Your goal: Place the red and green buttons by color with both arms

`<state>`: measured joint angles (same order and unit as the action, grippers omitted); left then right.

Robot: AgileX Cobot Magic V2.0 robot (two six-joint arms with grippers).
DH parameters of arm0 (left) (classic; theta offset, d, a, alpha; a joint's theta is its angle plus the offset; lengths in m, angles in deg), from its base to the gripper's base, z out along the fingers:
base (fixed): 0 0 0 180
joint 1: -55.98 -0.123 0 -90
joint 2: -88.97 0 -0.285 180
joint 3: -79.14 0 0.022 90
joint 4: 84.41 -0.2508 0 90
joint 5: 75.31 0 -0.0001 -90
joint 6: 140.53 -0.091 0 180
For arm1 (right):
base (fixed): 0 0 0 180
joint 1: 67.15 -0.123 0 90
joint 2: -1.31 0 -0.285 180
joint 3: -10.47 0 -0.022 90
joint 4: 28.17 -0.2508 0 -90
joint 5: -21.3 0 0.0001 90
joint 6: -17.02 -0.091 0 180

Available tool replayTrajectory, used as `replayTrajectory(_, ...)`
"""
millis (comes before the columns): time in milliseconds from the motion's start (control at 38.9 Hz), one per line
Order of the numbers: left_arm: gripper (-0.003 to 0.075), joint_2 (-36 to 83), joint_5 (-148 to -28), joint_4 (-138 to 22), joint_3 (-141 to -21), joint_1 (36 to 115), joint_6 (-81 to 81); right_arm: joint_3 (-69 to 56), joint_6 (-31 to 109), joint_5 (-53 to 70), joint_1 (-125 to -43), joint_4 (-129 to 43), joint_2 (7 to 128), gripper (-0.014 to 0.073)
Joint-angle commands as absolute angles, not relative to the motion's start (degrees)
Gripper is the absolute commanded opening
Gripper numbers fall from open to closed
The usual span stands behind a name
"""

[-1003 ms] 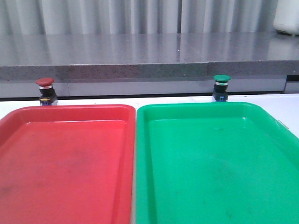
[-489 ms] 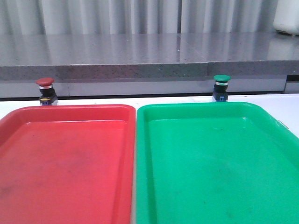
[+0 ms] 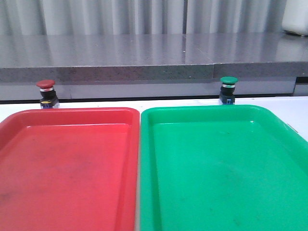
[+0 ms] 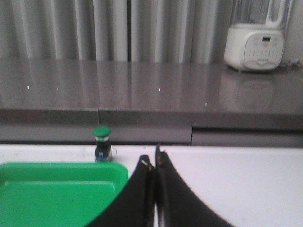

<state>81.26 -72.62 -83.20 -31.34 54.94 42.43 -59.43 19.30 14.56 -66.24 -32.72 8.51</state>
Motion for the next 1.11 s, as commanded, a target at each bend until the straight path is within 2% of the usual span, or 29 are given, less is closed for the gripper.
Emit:
replayTrajectory(0, -0.002, 77.0, -72.3, -84.4, -41.0, 54.8, 43.0, -49.7, 19.5, 11.1, -66.3, -32.9, 10.9, -0.0057)
replayTrajectory(103, -0.002, 69.7, -79.9, -84.4, -48.8, 54.8, 43.0, -42.0, 19.5, 4.1, -66.3, -32.9, 17.4, -0.0057)
replayTrajectory(206, -0.002, 62.5, -85.0, -84.4, -54.2, 54.8, 43.0, -37.5, 19.5, 3.4, -66.3, -32.9, 24.5, -0.0057)
replayTrajectory(437, -0.002, 55.4, -86.4, -84.4, -56.5, 54.8, 43.0, -35.7, 19.5, 3.6, -66.3, -32.9, 31.3, -0.0055)
replayTrajectory(489, -0.0019, 55.1, -86.3, -84.4, -56.3, 54.8, 43.0, -35.7, 19.5, 3.6, -66.3, -32.9, 31.3, -0.0034)
replayTrajectory(566, 0.0008, 55.0, -86.3, -84.4, -56.3, 54.8, 43.0, -35.7, 19.5, 3.8, -66.3, -32.9, 31.3, 0.0051)
replayTrajectory(669, 0.0183, 55.0, -86.3, -84.4, -56.3, 54.8, 43.0, -35.7, 19.5, 3.8, -66.3, -32.9, 31.3, 0.0291)
replayTrajectory(746, 0.0418, 55.0, -86.3, -84.4, -56.3, 54.8, 43.0, -35.7, 19.5, 3.8, -66.3, -32.9, 31.3, 0.0503)
replayTrajectory(849, 0.0662, 55.0, -86.1, -84.4, -56.3, 54.8, 43.0, -35.7, 19.5, 3.7, -66.3, -32.9, 31.3, 0.0649)
replayTrajectory(900, 0.0706, 55.0, -86.1, -84.4, -56.3, 54.8, 43.0, -35.7, 19.5, 3.6, -66.3, -32.9, 31.3, 0.0666)
replayTrajectory(1080, 0.0645, 55.0, -86.1, -84.4, -56.3, 54.8, 43.0, -35.7, 19.5, 3.6, -66.3, -32.9, 31.3, 0.0665)
